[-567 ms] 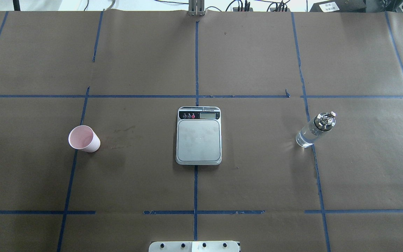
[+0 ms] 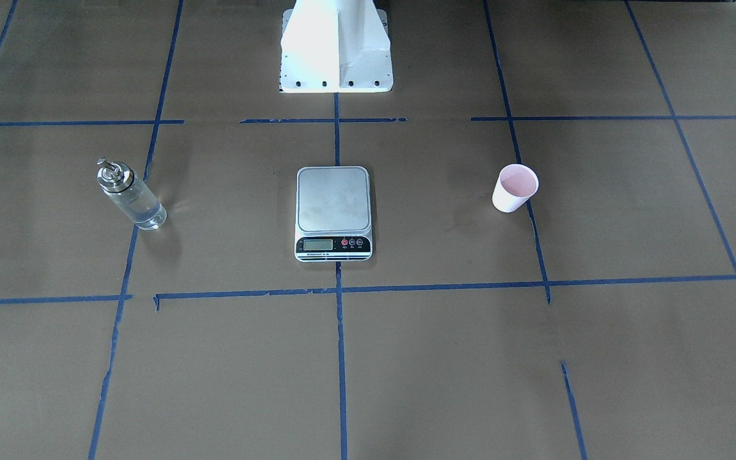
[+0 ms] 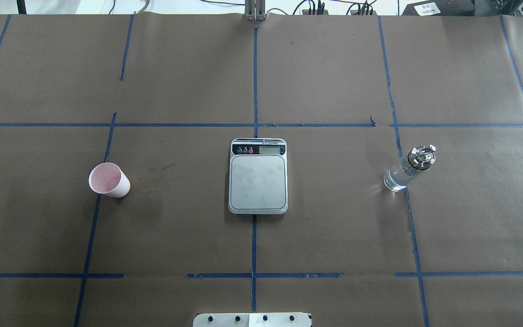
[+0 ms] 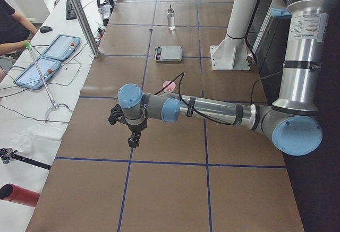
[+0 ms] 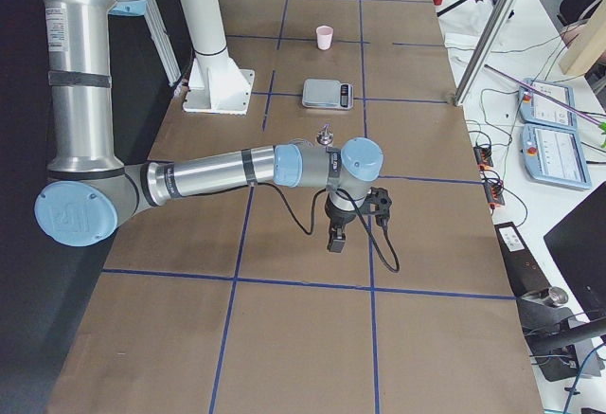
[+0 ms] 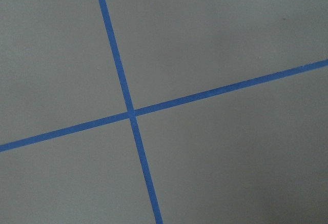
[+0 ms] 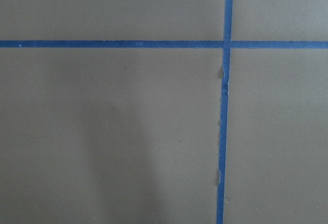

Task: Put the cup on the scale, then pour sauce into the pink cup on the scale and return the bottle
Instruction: 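Move the left gripper toward the pink paper cup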

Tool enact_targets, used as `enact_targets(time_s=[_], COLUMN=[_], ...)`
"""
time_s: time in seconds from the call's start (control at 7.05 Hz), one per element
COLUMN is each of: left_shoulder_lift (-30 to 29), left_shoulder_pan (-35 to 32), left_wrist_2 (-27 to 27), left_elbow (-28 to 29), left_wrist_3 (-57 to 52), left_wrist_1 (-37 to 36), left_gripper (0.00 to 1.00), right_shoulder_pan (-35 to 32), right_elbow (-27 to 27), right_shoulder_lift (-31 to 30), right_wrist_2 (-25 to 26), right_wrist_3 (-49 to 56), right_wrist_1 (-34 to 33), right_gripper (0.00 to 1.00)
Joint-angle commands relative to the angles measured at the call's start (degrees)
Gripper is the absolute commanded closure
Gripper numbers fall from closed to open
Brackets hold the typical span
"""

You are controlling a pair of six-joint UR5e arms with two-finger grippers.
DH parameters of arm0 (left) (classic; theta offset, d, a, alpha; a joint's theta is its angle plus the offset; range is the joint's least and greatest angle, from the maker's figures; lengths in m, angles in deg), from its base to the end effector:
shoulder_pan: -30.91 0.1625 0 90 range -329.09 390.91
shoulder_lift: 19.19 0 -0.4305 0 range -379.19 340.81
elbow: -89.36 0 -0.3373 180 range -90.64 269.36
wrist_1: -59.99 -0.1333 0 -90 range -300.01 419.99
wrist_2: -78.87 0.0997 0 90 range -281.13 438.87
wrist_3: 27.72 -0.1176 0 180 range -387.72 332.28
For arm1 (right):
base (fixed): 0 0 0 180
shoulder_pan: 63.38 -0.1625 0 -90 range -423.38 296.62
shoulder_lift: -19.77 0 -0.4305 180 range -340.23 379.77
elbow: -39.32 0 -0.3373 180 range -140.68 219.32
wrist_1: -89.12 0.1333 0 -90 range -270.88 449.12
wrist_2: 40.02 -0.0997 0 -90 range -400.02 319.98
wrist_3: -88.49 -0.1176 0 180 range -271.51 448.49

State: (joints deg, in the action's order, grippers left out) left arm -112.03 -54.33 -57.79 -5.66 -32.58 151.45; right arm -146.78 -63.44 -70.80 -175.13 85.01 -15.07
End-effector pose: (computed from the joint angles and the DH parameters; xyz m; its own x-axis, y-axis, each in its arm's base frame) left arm -0.0089 -0.4693 0.6098 0.6648 0.2570 -0.7014 -0.1387 0.9651 0.2222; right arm 0.0011 -0.4251 0.6082 0.7096 0.0038 0.7046 0.0719 0.9944 -0.0778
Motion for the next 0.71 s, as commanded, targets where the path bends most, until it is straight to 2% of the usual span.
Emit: enact_targets(time_s=[0.0, 0.14, 0.28, 0.43, 0.57], left_shoulder_lift=[-0.4, -0.4, -0.5, -1.2, -1.4], left_shoulder_pan=[0.2, 0.3, 0.6, 3.6, 8.4], left_wrist_2=[-0.3, -0.6, -5.5, -7.3, -7.2], left_elbow=[-0.2, -0.9, -1.3, -3.8, -5.3], left_wrist_3=[0.4, 0.3, 2.8, 13.2, 24.7], left_wrist_1=[1.3, 3.9, 5.7, 9.7, 16.8], left_gripper=[0.0, 0.0, 0.0, 0.0, 0.0], right_shoulder_pan=[0.0, -0.3, -0.3, 0.0, 0.3], right_elbow=[0.0, -0.8, -0.7, -0.7, 0.4], right_shoulder_lift=[0.0, -0.3, -0.9, -0.9, -1.0], right_wrist_2=[-1.3, -4.1, -3.9, -3.8, -3.0], right_wrist_3=[0.0, 0.1, 0.0, -0.1, -0.1], right_wrist_1=[0.0, 0.2, 0.3, 3.2, 7.3], right_gripper=[0.0, 0.0, 0.0, 0.0, 0.0])
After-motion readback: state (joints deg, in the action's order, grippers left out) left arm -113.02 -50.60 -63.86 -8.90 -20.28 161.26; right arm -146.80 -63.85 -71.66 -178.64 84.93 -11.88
